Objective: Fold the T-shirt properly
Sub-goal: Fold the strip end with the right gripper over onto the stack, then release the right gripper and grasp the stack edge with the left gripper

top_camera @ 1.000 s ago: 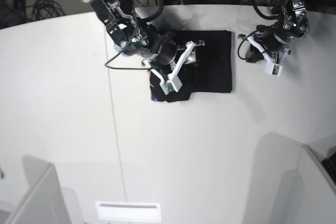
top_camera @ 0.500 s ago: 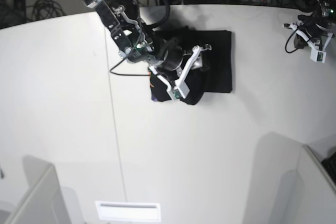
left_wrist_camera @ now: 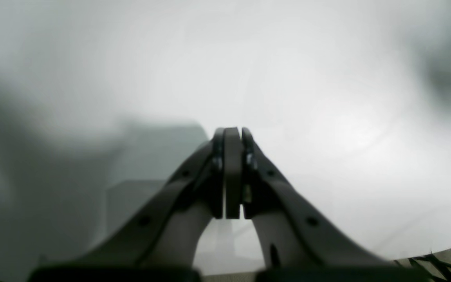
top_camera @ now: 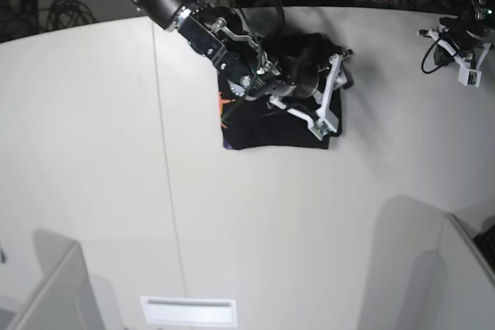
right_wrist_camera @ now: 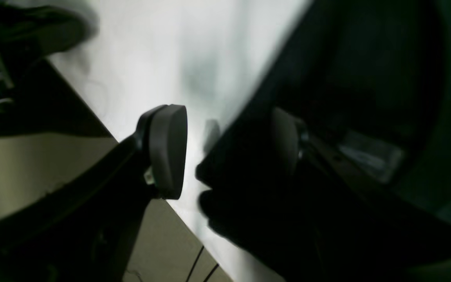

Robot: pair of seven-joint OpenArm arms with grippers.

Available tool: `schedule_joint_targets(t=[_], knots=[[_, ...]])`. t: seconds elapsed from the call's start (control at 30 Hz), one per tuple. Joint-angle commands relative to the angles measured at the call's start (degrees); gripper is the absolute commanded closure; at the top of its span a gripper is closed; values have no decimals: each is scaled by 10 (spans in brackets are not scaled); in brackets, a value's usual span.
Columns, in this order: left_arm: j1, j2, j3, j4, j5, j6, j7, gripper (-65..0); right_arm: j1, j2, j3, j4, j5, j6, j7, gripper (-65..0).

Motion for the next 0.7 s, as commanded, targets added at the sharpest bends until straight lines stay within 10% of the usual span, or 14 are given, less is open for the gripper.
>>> schedule_joint_targets(t=[0.0,0.17,0.37,0.67], knots=[[2,-10,-6,8,-5,-5,-9,0,12,-3,-4,13,1,3,7,-305],[2,-9,1,23,-9,-5,-9,0,8,22,16,85,1,3,7,-294],[11,23,47,96,-10,-5,-9,0,-49,65,141,174,5,4,12,0],[-5,89,66,129,-11,-5,-9,0,-145,73,310,214,6,6,12,0]])
